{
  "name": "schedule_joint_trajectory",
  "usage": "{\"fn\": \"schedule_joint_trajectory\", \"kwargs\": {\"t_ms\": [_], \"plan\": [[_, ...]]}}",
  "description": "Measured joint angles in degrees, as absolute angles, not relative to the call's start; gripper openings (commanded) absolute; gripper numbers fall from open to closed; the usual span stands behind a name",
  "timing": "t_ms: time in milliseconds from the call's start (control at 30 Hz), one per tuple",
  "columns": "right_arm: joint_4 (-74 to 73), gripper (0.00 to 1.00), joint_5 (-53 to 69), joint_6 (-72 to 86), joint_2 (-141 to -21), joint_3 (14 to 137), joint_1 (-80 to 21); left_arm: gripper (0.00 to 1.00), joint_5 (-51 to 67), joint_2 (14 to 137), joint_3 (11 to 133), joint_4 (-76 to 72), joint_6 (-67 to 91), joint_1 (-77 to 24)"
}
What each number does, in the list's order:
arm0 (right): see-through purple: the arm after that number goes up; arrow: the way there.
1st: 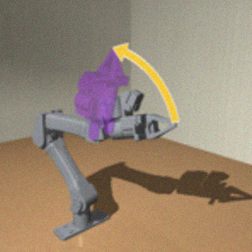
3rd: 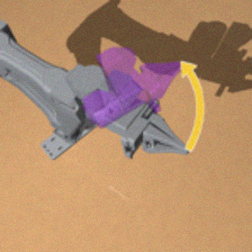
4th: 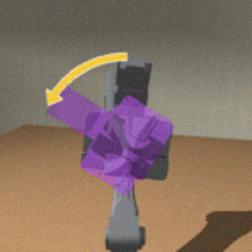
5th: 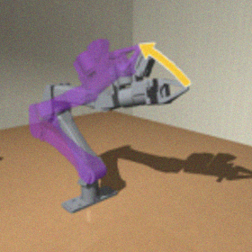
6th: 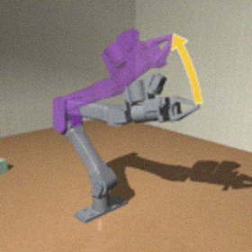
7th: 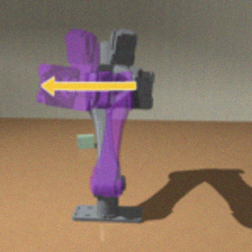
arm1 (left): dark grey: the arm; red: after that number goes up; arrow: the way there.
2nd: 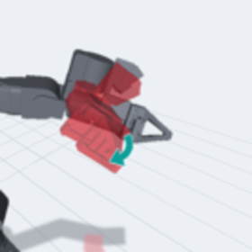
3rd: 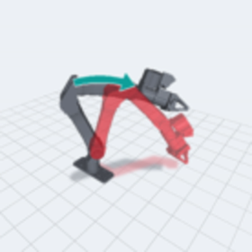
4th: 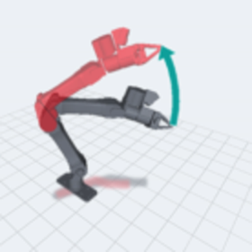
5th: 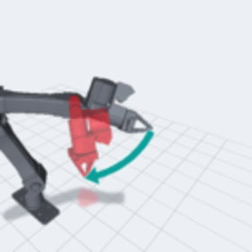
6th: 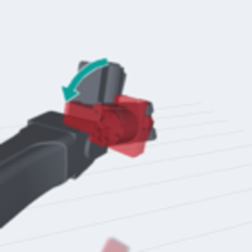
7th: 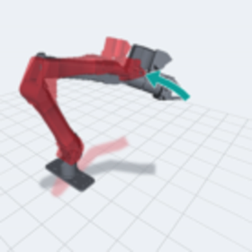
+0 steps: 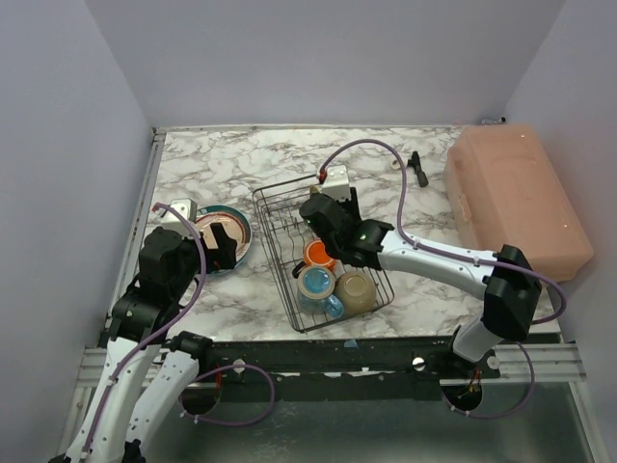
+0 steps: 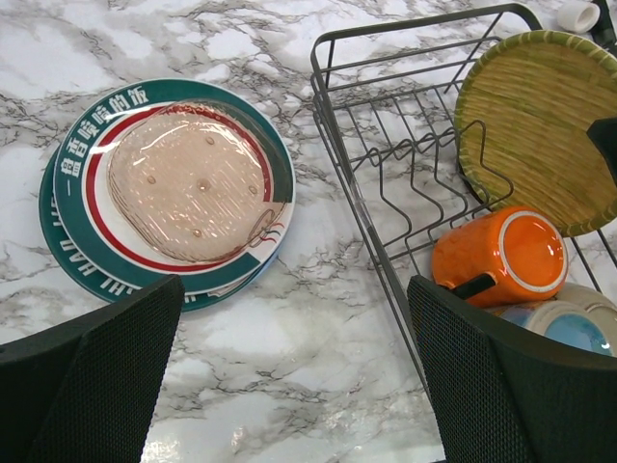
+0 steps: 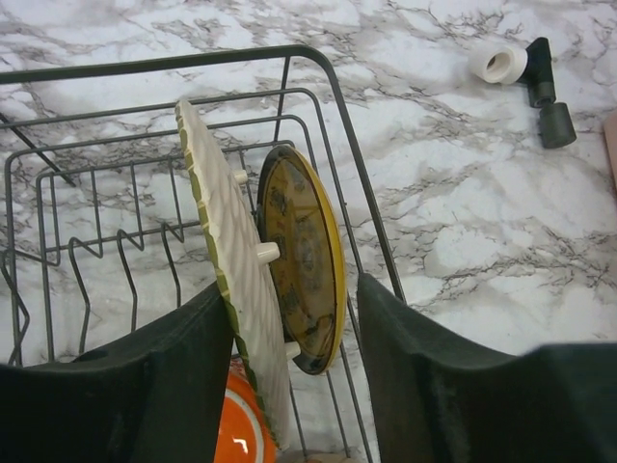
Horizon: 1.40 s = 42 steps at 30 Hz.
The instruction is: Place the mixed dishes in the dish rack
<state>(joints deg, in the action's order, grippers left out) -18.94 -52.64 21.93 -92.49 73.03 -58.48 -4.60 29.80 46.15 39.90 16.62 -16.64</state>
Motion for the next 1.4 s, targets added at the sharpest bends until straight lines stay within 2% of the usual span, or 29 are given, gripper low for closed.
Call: {"fn": "schedule_joint_trajectory", "kwargs": {"t_ms": [100, 267, 333, 500, 533, 700, 767, 967, 1233, 1400], "plan": [[-17.39, 0.29, -51.31, 22.48, -92.75, 72.31, -57.91, 0.97, -4.60, 30.61, 46.15, 39.88, 16.62, -16.64], [-16.27, 0.10, -46.54, 27.09, -92.92, 72.14, -55.88, 0.97, -4.60, 31.57, 46.15, 39.88, 16.60, -16.64], [-16.58, 0.06, -44.93, 27.51, -92.99, 72.14, -55.29, 0.97, -4.60, 31.64, 46.15, 39.88, 16.62, -16.64], [-18.48, 0.06, -42.19, 26.30, -94.80, 73.80, -54.28, 0.97, -4.60, 32.64, 46.15, 39.90, 16.62, -16.64], [-19.38, 0.09, -41.87, 26.13, -95.31, 74.76, -54.35, 0.97, -4.60, 32.91, 46.15, 39.90, 16.60, -16.64], [-23.68, 0.46, -40.14, 27.35, -98.30, 80.49, -54.46, 0.97, -4.60, 34.02, 46.15, 39.90, 16.60, -16.64], [-23.66, 0.58, -39.59, 28.03, -98.26, 80.73, -54.76, 0.97, -4.60, 34.81, 46.15, 39.90, 16.62, -16.64], [-23.11, 0.80, -37.32, 28.27, -95.94, 77.62, -54.81, 0.97, -4.60, 36.91, 46.15, 39.90, 16.64, -16.64], [-19.68, 0.85, -32.12, 27.38, -84.47, 71.42, -54.81, 0.98, -4.99, 40.25, 46.15, 39.92, 20.34, -16.08], [-16.40, 0.86, -30.52, 27.38, -76.09, 65.47, -54.81, 0.95, -0.36, 44.25, 45.98, 39.44, 26.35, -4.49]]}}
